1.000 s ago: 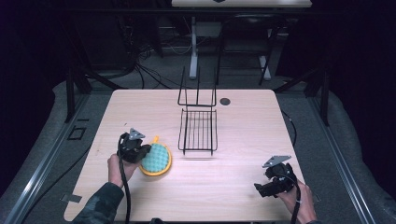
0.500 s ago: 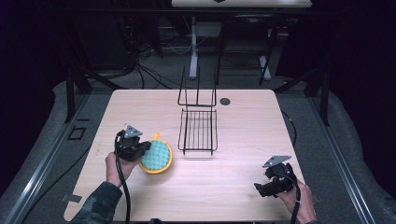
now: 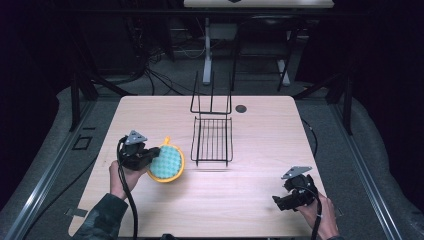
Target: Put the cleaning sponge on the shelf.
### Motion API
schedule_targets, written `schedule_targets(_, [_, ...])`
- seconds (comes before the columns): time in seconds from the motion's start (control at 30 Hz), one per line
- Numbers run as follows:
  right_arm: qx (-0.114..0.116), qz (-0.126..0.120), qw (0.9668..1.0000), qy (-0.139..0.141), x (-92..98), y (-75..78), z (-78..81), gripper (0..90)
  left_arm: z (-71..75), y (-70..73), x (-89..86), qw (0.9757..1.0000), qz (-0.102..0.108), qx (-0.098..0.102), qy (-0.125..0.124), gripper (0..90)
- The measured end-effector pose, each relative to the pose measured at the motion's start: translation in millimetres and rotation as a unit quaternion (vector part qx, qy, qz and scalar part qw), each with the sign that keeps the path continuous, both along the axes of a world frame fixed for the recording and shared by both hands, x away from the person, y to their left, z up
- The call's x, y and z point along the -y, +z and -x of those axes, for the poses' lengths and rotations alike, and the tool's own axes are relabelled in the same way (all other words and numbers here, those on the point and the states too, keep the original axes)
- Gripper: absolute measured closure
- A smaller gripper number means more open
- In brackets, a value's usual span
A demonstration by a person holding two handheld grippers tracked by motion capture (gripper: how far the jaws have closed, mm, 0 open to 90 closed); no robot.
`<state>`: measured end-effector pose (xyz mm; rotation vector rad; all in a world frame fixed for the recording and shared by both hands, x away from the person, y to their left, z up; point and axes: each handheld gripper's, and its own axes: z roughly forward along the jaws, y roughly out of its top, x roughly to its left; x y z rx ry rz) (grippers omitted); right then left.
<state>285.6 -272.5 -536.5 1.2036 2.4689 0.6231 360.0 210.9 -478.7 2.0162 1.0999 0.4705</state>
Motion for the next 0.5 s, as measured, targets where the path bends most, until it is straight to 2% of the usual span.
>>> schedule_targets(0.2, [0.006, -0.001, 1.0000, 0.001, -0.7, 1.7, 1.6, 9.0, 0.9, 9.2, 0.2, 0.9998, 0.021, 0.007, -0.003, 87.2])
schedule_targets(0.5, [0.004, 0.002, 1.0000, -0.005, -0.8, -0.1, 0.4, 7.9, -1.3, 17.1, 7.3, 0.9993, 0.034, 0.013, -0.008, 87.2])
